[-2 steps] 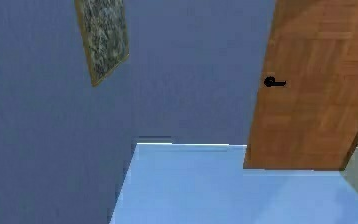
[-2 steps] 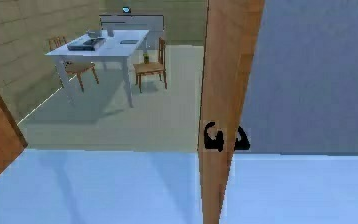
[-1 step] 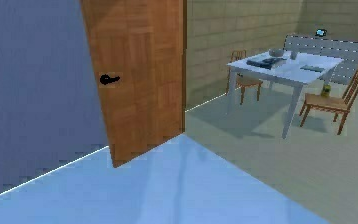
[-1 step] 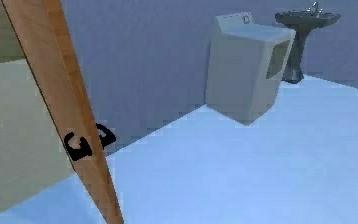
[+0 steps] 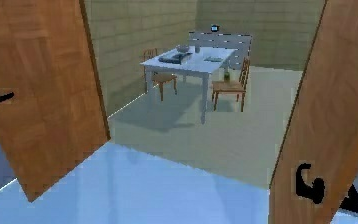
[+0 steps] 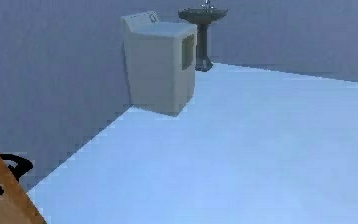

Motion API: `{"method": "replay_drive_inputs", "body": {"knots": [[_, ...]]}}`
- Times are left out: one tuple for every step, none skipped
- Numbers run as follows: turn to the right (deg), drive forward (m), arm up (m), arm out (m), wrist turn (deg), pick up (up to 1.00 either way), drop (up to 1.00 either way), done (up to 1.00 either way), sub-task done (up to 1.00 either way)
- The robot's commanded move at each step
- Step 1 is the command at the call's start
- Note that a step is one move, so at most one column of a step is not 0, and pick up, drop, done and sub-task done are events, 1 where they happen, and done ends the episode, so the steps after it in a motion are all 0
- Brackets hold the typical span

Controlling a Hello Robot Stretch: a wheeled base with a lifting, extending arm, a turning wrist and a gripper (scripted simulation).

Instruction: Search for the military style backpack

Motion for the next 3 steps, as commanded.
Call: {"method": "replay_drive_inputs", "body": {"knots": [[0.0, 0.95, 0.0, 0.0, 0.0, 0.0, 0.0, 0.0, 0.0], [30.0, 0.0, 0.0, 0.0, 0.0, 0.0, 0.0, 0.0, 0.0], [0.0, 1.0, 0.0, 0.0, 0.0, 0.0, 0.0, 0.0, 0.0]]}}
